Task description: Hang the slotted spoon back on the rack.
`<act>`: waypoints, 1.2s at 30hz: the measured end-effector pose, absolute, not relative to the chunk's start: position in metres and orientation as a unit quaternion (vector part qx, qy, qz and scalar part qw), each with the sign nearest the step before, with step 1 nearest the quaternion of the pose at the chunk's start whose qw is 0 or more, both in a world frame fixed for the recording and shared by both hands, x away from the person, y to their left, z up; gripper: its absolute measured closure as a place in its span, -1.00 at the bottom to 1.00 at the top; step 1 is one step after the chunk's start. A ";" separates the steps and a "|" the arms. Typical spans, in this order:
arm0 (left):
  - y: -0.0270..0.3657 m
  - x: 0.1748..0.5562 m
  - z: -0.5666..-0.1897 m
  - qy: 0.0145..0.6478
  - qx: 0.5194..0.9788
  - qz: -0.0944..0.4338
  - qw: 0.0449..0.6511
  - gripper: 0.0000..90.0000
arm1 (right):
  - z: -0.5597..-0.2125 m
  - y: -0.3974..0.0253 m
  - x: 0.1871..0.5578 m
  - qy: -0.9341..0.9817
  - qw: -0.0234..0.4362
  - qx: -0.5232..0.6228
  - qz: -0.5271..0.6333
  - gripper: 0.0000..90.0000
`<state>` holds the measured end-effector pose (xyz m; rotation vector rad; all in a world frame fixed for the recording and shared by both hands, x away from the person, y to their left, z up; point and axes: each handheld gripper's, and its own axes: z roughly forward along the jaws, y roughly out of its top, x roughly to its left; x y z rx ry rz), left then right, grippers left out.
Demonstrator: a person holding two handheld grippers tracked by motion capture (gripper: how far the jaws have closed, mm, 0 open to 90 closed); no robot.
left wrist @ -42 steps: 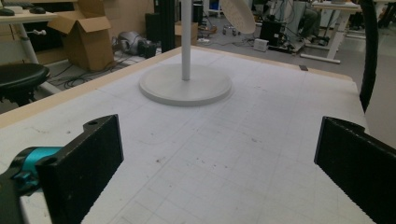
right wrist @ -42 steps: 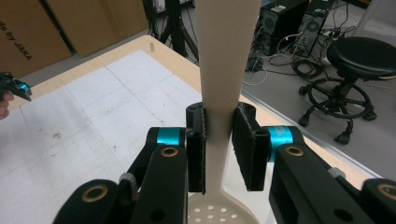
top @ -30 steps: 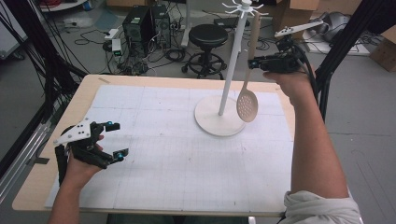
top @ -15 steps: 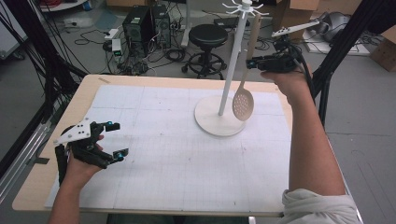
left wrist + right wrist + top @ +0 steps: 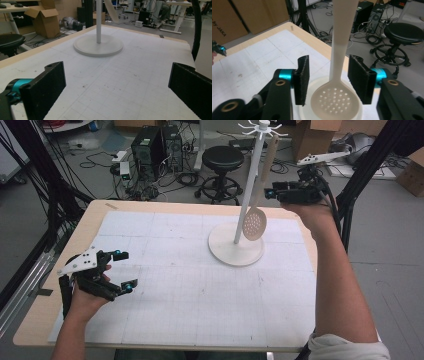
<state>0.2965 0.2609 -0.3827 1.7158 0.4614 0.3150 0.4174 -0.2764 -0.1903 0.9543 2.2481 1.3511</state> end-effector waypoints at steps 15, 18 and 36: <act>0.259 0.297 -0.384 0.200 0.749 0.135 0.617 -0.96 | -0.214 -0.280 0.385 0.791 0.183 0.302 0.499 -0.15; 0.259 0.296 -0.384 0.200 0.748 0.134 0.619 -0.96 | -0.220 -0.280 0.379 0.790 0.186 0.296 0.504 -0.20; 0.260 0.296 -0.384 0.201 0.746 0.135 0.620 -0.96 | -0.273 -0.276 0.347 0.778 0.163 0.302 0.526 -0.43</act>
